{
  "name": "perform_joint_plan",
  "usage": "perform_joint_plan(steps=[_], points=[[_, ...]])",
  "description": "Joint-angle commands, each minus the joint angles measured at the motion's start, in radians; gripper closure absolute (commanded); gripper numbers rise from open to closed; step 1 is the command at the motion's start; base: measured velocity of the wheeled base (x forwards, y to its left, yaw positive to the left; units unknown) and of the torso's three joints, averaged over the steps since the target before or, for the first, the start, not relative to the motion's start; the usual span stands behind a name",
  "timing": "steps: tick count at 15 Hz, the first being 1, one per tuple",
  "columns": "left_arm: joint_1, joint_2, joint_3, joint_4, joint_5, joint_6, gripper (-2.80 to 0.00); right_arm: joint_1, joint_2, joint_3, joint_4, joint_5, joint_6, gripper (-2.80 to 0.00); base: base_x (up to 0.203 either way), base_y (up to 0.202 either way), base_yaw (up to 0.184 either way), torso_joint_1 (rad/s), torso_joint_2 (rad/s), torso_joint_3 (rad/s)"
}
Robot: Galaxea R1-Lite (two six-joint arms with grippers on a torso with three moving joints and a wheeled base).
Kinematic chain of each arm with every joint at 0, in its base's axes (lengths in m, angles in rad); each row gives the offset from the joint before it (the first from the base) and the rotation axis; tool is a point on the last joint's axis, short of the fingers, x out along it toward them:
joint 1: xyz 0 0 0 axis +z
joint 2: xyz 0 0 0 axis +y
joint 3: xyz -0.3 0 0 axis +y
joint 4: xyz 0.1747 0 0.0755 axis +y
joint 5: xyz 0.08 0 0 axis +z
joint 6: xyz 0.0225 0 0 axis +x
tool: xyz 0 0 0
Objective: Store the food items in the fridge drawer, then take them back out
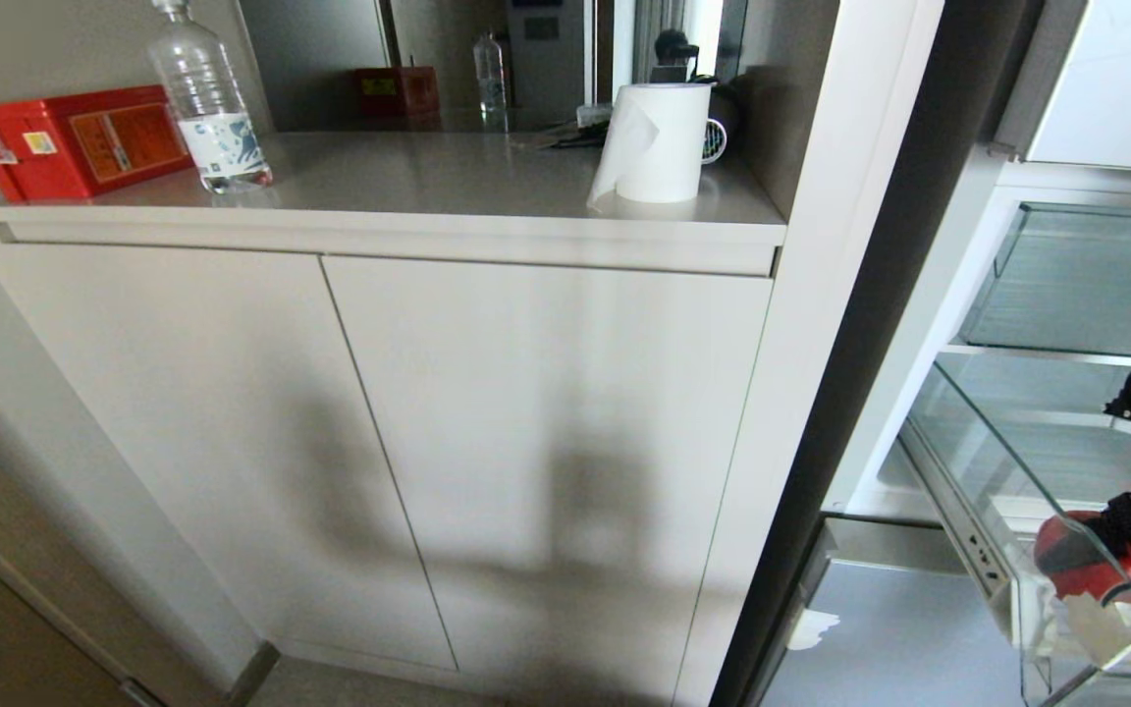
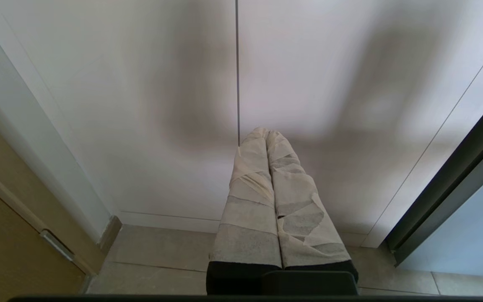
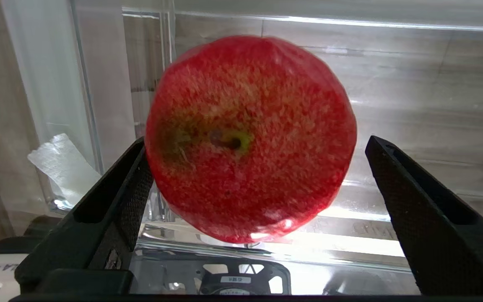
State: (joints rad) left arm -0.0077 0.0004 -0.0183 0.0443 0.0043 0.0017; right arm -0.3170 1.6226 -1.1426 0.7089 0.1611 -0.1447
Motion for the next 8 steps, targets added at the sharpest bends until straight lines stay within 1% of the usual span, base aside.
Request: perform_joint_plan(steps=[1,4,5,8], points=[[0.000,0.000,0.000,0.000,0.000,0.000,0.00,0.001,0.002,0.004,0.003,0.002,-0.001,-2.80,0.000,0.000,0.000,0.000,0.00,0.000],[0.000,0.000,0.000,0.000,0.000,0.000,0.00,0.001,-0.003,0.018,0.001,0.002,-0.003,-2.80,0.000,0.000,0.000,0.000,0.00,0.000],[0.000,0.000,0.000,0.000,0.000,0.000,0.00,0.001,-0.001,0.018,0.001,0.002,-0.001,0.00,0.000,0.000,0.000,0.000,0.00,0.000],[0.000,0.000,0.000,0.000,0.000,0.000,0.00,0.003,0.000,0.020,-0.003,0.003,-0.001,0.00,0.000,0.000,0.000,0.000,0.00,0.000]])
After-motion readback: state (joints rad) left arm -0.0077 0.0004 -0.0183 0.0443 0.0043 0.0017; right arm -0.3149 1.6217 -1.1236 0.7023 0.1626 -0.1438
